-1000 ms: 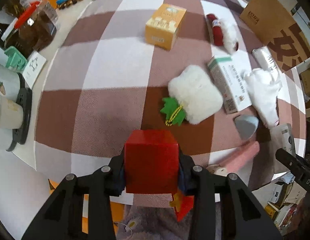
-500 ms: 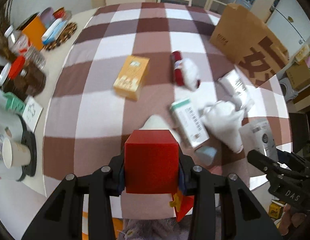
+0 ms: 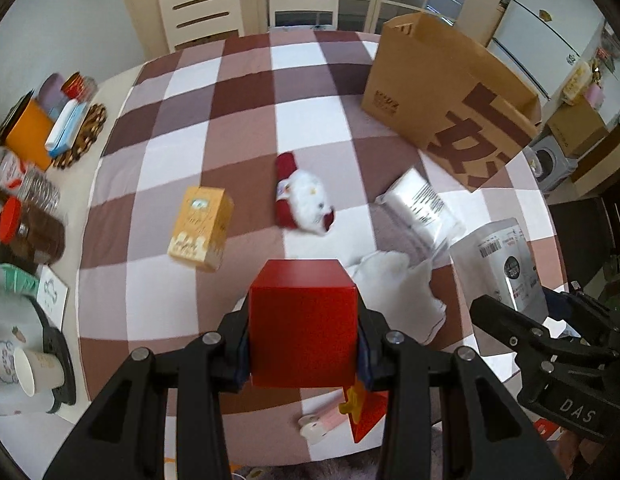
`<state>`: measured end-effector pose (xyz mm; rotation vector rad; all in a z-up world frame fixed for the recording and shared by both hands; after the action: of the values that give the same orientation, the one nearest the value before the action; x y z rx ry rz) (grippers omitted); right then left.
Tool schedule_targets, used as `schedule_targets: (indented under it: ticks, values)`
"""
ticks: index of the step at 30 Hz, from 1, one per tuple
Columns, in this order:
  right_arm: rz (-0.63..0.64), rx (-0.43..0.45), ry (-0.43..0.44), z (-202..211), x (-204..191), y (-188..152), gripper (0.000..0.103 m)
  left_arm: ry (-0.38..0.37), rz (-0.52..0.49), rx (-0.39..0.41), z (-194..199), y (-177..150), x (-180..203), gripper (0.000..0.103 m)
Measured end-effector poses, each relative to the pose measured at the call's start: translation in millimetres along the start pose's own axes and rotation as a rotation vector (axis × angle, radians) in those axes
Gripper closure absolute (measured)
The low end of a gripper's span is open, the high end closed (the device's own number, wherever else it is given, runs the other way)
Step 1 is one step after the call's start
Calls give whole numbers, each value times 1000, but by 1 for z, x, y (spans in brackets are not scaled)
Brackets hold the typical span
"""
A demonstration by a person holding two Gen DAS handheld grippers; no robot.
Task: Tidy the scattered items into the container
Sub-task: 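Carry the red box and swab packet with both tools into the brown box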
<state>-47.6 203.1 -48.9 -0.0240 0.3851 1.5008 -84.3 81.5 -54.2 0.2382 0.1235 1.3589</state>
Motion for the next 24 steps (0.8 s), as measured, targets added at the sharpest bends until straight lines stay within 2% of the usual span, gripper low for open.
schedule_targets:
  ticks: [10, 24]
  values:
    - [-70, 31, -14, 11, 20, 17, 37, -15, -90, -9, 1, 22, 29, 63]
    - [-291, 94, -89, 22, 45, 25, 37, -92, -308, -13, -7, 62, 58, 63]
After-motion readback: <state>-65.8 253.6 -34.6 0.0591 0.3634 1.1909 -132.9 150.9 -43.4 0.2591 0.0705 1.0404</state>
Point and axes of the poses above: each gripper's, at about its wrist camera, not at the fingertips, and z roughly against the way its jaws point, x to its right, y to its top, the point moved 9 cm from there along -z, roughly the way its jaws point, and after that the axes turned 5 degrees about -x, right-handed, at the moved point
